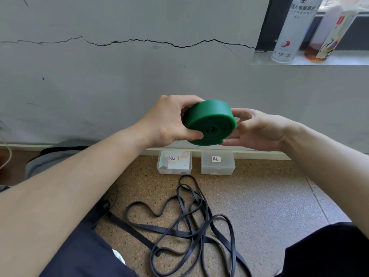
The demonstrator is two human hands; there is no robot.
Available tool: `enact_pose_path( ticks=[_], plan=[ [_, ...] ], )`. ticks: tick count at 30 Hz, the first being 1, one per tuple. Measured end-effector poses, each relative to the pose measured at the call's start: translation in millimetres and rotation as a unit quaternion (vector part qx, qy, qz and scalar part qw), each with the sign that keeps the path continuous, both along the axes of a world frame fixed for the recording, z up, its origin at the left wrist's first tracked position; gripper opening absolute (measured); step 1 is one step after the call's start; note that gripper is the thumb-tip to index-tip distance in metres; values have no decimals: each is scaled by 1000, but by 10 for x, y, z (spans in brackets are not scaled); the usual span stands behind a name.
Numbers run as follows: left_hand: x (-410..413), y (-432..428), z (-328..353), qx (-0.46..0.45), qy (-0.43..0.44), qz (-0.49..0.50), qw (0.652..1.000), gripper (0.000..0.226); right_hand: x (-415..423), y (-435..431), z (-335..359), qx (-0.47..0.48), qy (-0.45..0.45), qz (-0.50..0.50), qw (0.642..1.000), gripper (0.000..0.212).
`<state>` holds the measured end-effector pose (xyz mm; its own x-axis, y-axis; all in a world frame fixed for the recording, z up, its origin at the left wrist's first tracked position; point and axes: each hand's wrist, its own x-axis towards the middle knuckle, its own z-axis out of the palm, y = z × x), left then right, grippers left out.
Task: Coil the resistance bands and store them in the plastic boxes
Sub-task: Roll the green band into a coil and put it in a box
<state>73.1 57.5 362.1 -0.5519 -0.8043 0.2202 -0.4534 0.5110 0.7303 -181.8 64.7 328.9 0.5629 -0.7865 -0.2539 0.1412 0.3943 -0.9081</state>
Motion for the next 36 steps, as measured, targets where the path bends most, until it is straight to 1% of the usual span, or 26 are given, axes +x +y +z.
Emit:
enact_pose_path(
  ticks=[2, 4, 6, 7, 9, 10, 13, 16, 19, 23, 24, 26, 27, 30, 32, 33, 35, 36],
  plan=[
    [27, -15, 2, -4, 3, -4, 1000, 62, -3, 14, 10, 14, -30, -15, 999, 98],
    [54, -27, -6, -5, 7, -11, 1000, 62, 39, 10, -12, 46, -47, -65, 996, 91],
    [63, -26, -26, -2, 1, -19, 1000, 62, 113, -3, -48, 67, -20, -93, 993, 88],
    [60, -22, -40, -3, -10, -26, 1000, 63, 156, 3, -61, 66, 8, -77, 995, 94],
    [48, -4, -74, -6, -41, -45, 998, 62, 205, 21, -77, 52, 59, -3, 997, 115],
    [42, 5, -93, -10, -58, -56, 997, 61, 213, 30, -83, 41, 76, 36, 996, 120],
    [24, 12, -161, -34, -101, -83, 991, 58, 194, 51, -122, 5, 117, 100, 988, 122],
    [32, -17, -244, -42, -126, -93, 987, 56, 200, 70, -158, -25, 170, 105, 979, 116],
    [50, -28, -316, -53, -154, -103, 981, 54, 231, 64, -215, -44, 198, 94, 975, 110],
    [71, 3, -351, -62, -162, -117, 978, 49, 334, 114, -264, -59, 232, 92, 967, 115],
    [81, 9, -357, -64, -164, -118, 977, 48, 366, 132, -267, -67, 248, 82, 963, 110],
    [113, 5, -386, -59, -167, -117, 977, 47, 440, 182, -269, -86, 279, 46, 955, 91],
    [127, 5, -402, -59, -172, -116, 976, 46, 479, 215, -270, -93, 297, 24, 950, 84],
    [104, 41, -490, -78, -211, -97, 970, 50, 569, 313, -286, -97, 347, -30, 932, 85],
    [82, 80, -562, -98, -269, -78, 955, 62, 601, 329, -328, -95, 379, -51, 919, 95],
    [95, 71, -615, -104, -319, -72, 939, 71, 615, 319, -369, -98, 403, -59, 908, 105],
    [170, -8, -729, -82, -435, -72, 894, 88, 633, 279, -520, -99, 443, -79, 888, 120],
    [217, -83, -799, -57, -488, -70, 868, 89, 635, 258, -636, -94, 454, -91, 881, 122]
  ],
)
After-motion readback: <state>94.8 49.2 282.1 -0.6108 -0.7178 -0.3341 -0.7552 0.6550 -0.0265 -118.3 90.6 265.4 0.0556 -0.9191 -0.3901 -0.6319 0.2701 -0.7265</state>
